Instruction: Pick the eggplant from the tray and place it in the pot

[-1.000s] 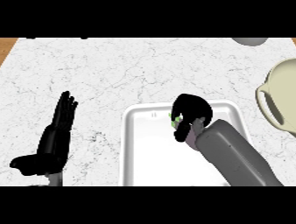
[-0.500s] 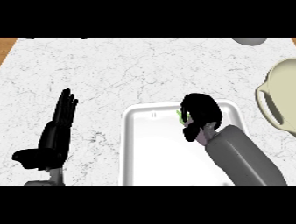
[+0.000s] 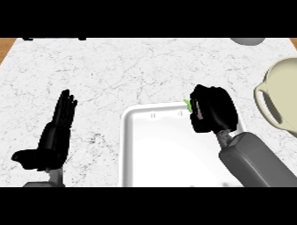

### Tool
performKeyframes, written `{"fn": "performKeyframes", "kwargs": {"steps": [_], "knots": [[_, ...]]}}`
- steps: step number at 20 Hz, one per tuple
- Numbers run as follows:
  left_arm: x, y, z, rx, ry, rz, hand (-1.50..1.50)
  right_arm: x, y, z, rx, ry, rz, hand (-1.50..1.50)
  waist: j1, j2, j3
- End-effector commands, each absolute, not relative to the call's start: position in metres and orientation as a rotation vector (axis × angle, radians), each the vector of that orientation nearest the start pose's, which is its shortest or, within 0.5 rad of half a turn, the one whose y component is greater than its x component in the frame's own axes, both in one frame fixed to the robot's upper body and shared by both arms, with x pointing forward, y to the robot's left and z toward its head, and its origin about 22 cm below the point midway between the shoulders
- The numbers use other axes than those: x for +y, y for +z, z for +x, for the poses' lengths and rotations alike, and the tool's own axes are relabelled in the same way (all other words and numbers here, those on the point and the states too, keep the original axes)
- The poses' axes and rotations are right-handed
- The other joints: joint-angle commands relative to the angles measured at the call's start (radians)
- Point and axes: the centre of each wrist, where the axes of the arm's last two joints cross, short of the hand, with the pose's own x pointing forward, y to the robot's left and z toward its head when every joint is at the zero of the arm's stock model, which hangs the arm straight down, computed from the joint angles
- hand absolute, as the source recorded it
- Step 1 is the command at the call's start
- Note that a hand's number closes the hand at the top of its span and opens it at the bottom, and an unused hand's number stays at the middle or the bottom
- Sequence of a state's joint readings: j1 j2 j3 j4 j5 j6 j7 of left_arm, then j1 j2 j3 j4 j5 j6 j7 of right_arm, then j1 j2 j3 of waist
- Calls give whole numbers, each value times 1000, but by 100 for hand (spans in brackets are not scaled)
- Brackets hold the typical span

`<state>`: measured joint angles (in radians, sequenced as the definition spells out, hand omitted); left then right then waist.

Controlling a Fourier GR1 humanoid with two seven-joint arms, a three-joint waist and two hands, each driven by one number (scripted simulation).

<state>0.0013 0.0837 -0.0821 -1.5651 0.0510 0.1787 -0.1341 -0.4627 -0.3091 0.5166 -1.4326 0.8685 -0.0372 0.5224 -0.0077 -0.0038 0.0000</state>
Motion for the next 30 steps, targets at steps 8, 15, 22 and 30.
{"fn": "performKeyframes", "kwargs": {"steps": [8,15,22,30], "knots": [[212,15,245,-1711,28,112,0,-145,123,256,-1517,843,-1306,150,0,0,0],[227,8,244,-1701,46,130,0,-196,163,258,-1405,710,-1423,150,4,2,0],[234,2,228,-1702,20,90,0,-270,156,287,-1332,630,-1487,150,10,4,0],[215,-1,241,-1709,33,88,0,-368,155,308,-1258,561,-1510,150,12,7,0]]}}
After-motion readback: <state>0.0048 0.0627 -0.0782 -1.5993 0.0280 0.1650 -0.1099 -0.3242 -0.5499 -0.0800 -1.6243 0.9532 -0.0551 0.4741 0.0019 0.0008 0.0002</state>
